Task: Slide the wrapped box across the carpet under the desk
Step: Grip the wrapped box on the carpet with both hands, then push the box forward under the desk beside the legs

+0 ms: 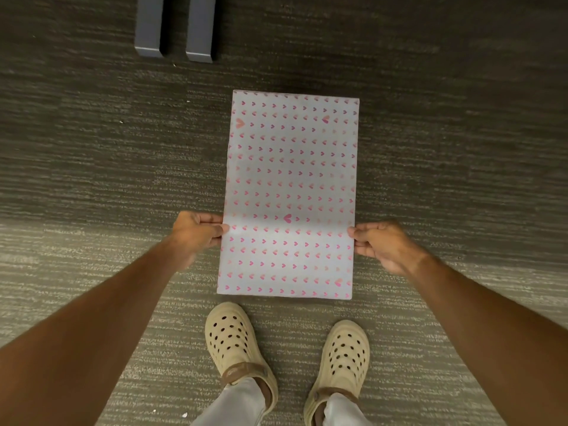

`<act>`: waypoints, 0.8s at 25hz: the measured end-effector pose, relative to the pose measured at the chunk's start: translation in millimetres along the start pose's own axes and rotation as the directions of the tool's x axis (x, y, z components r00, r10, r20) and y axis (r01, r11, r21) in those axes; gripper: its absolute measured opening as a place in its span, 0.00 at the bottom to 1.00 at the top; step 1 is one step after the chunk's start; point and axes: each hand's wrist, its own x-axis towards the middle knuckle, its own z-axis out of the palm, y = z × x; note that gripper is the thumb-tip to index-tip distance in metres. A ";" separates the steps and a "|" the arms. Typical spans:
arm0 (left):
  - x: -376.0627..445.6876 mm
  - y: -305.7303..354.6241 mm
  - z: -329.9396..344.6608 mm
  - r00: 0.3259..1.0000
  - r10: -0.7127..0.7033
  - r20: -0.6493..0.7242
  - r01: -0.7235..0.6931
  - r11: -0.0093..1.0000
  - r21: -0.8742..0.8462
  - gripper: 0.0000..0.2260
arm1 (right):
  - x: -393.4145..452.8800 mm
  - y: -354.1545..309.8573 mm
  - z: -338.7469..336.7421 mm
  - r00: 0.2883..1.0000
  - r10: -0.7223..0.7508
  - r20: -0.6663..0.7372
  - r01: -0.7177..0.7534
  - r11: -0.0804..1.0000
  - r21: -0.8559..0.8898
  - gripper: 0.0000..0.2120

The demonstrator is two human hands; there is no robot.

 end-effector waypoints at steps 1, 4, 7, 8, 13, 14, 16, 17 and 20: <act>-1.2 3.4 -1.0 1.000 -0.012 0.010 0.012 1.000 0.001 0.11 | 0.5 -2.1 -2.1 1.000 0.016 0.009 -0.016 1.000 -0.004 0.05; -7.4 12.2 -2.2 0.999 -0.039 0.037 0.039 0.999 0.003 0.12 | -0.2 -7.7 -7.4 0.999 0.043 0.016 -0.043 0.999 -0.007 0.05; -13.7 20.9 -3.9 0.999 -0.031 0.037 0.032 0.999 -0.015 0.11 | -4.5 -15.7 -8.2 0.999 0.038 -0.002 -0.038 0.999 -0.021 0.06; -16.0 24.7 -4.9 0.999 -0.031 0.032 0.031 0.999 -0.016 0.11 | -8.0 -19.5 -8.1 0.999 0.041 -0.009 -0.041 0.999 -0.031 0.06; -25.4 52.5 -20.6 1.000 -0.004 0.031 0.004 1.000 0.000 0.05 | -31.6 -46.8 0.2 1.000 0.031 -0.001 -0.031 0.998 -0.053 0.07; -26.9 59.5 -23.6 1.000 0.007 0.028 -0.008 1.000 0.005 0.05 | -36.3 -52.5 3.0 1.000 0.023 -0.007 -0.023 0.998 -0.051 0.07; -29.2 76.8 -32.1 0.999 0.028 0.031 -0.029 1.000 0.006 0.04 | -45.8 -67.8 9.6 1.000 0.007 -0.027 -0.008 0.999 -0.046 0.06; -29.6 86.3 -36.4 0.998 0.039 0.042 -0.039 0.999 0.012 0.04 | -49.7 -76.5 12.2 0.999 -0.005 -0.038 0.003 0.999 -0.044 0.06; -27.0 118.7 -47.7 0.994 0.081 0.068 -0.087 0.993 0.081 0.03 | -57.1 -105.5 18.9 0.997 -0.056 -0.060 0.054 0.998 -0.043 0.06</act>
